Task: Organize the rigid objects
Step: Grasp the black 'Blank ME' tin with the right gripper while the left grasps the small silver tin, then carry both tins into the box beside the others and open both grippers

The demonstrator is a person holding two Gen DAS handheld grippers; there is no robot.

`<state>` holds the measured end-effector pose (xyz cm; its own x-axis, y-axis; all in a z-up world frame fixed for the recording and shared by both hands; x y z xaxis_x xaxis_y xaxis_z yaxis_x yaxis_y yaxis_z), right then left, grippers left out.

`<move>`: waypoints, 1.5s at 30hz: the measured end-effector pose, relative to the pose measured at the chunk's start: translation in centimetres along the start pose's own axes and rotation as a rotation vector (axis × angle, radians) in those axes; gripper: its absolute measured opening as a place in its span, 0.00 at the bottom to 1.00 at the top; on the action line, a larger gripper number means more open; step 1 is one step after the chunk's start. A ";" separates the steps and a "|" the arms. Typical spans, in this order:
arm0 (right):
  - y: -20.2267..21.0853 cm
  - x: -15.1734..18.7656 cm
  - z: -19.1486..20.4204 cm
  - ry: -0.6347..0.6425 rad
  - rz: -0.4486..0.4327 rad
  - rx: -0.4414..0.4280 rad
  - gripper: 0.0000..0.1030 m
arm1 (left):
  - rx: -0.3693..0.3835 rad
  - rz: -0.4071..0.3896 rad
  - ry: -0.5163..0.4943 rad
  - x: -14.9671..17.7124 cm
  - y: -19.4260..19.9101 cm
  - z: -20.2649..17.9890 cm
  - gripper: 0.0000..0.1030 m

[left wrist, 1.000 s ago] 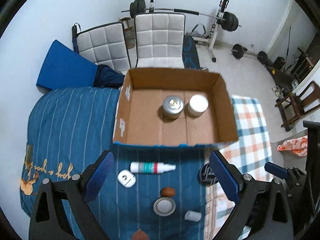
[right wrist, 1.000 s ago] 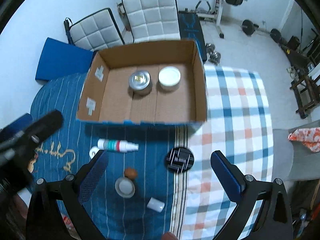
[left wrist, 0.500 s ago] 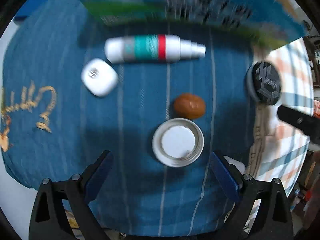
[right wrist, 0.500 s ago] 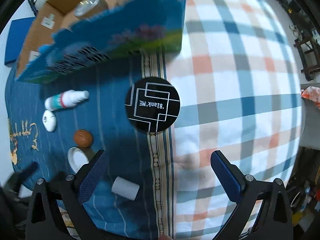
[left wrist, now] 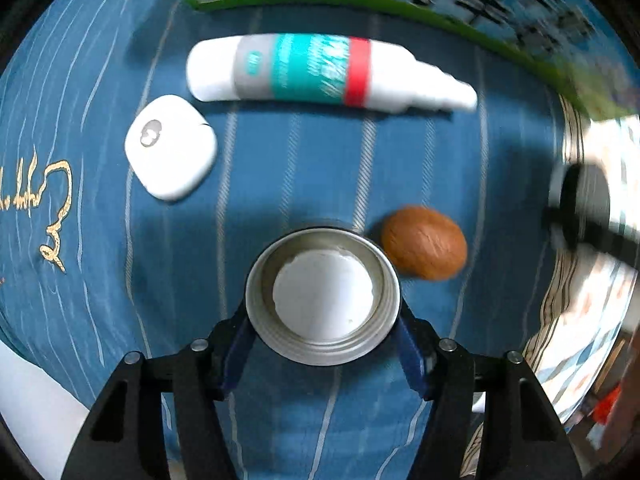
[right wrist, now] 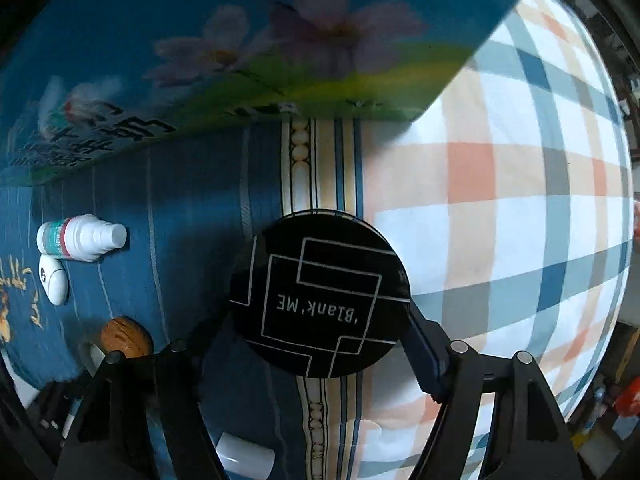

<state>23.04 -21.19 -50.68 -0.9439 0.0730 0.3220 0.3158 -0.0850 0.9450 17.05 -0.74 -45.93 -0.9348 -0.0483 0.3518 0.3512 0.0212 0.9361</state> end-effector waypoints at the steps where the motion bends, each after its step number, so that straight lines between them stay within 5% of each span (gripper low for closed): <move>1: -0.5 0.8 0.3 0.028 0.029 0.016 0.75 | 0.010 0.006 -0.001 -0.1 -0.1 0.1 0.60; 5: -2.0 3.6 1.0 0.095 0.067 0.065 0.75 | 0.007 0.016 -0.002 -0.5 -0.4 -0.1 0.61; 12: -2.9 3.4 2.5 0.061 0.068 0.103 0.80 | -0.003 0.026 -0.006 -1.9 -0.2 -0.9 0.61; 16: -2.9 3.5 3.0 0.067 0.060 0.110 0.75 | 0.000 0.015 -0.003 -2.6 -0.1 -1.3 0.60; 28: -0.9 6.8 3.5 0.125 0.051 0.058 0.74 | 0.021 -0.081 -0.023 2.2 4.1 -0.3 0.60; 36: 5.0 11.2 4.4 0.163 -0.045 -0.007 0.74 | 0.073 -0.185 -0.075 6.6 10.5 -0.9 0.60; 45: 15.0 14.2 3.0 0.119 -0.228 -0.052 0.74 | 0.107 -0.350 -0.116 7.8 18.2 -0.4 0.60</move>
<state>14.69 -18.44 -31.76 -0.9958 -0.0212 0.0893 0.0913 -0.1309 0.9872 16.18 -1.12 -26.17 -0.9991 0.0422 0.0028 0.0082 0.1279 0.9917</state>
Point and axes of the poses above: each gripper's, at about its wrist camera, not at the fingertips, and y roughly against the way its jaws point, z to its left, x to its underside, the point moved 1 cm from there along -y, roughly the way its jaws point, and after that the axes turned 12 degrees about z, right-handed, at the moved point
